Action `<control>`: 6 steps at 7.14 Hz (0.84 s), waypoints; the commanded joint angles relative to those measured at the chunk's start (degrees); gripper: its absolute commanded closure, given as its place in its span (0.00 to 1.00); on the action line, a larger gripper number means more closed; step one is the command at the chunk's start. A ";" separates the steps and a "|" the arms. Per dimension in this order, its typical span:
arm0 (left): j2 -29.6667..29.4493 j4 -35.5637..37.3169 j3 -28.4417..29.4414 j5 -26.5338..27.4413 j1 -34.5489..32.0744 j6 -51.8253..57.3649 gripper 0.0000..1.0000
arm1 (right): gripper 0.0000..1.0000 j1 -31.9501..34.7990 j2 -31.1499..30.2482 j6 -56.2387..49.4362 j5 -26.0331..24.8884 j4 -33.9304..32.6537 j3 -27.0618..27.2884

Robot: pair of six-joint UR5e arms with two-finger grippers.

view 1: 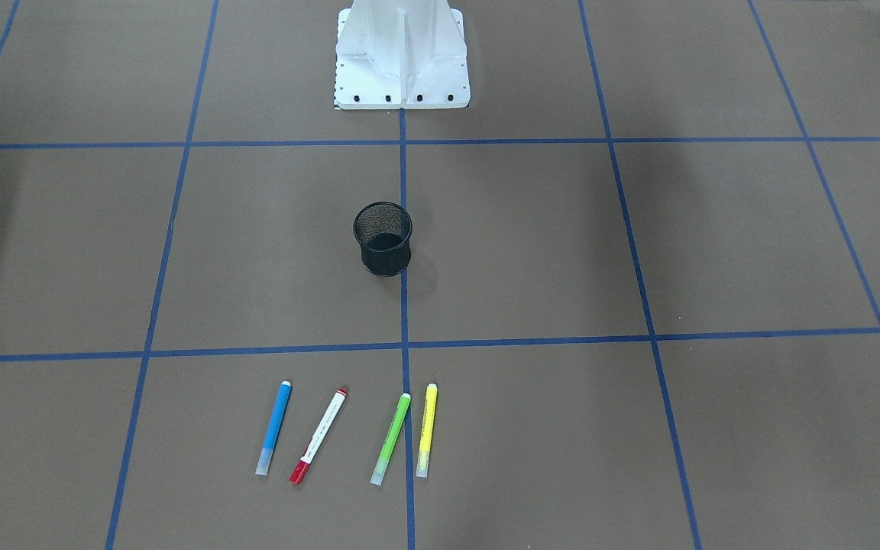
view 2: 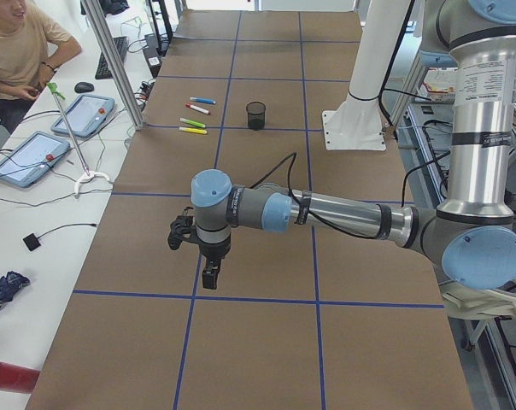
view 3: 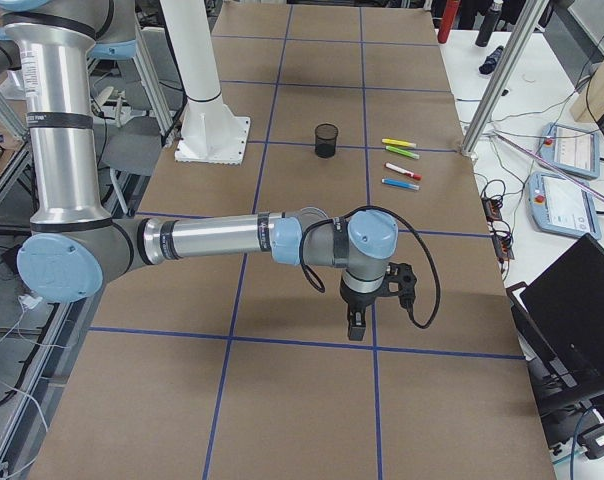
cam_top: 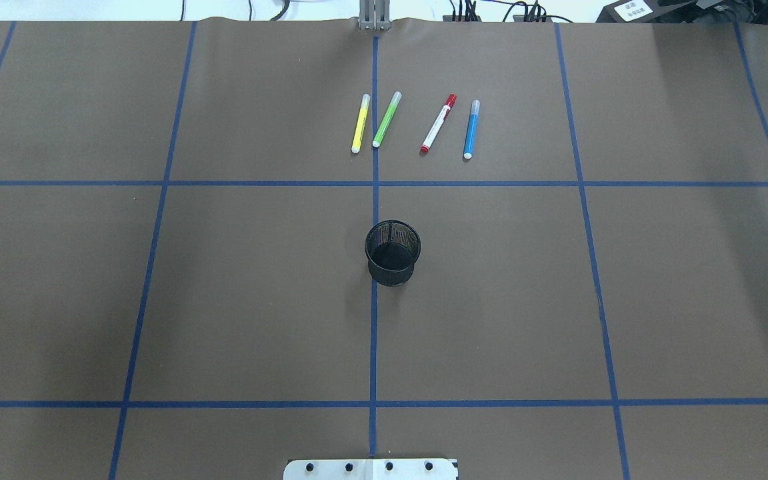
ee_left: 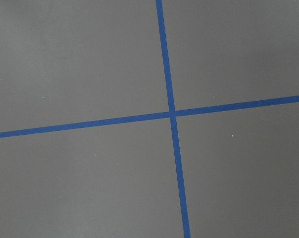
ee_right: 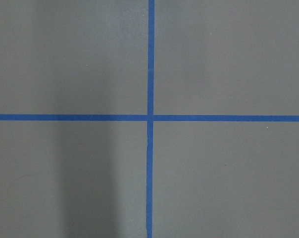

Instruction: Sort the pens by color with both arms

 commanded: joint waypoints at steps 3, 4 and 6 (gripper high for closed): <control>0.27 0.19 0.08 -0.33 0.00 0.08 0.00 | 0.00 -0.12 -0.37 0.73 1.52 -0.29 -1.20; 0.36 0.18 0.08 -0.24 -0.09 -0.01 0.00 | 0.00 -0.03 -0.37 0.64 2.48 -0.11 -1.20; 0.36 0.18 0.17 0.02 -0.09 0.08 0.00 | 0.00 -0.29 -1.59 -0.15 3.10 -0.11 -2.94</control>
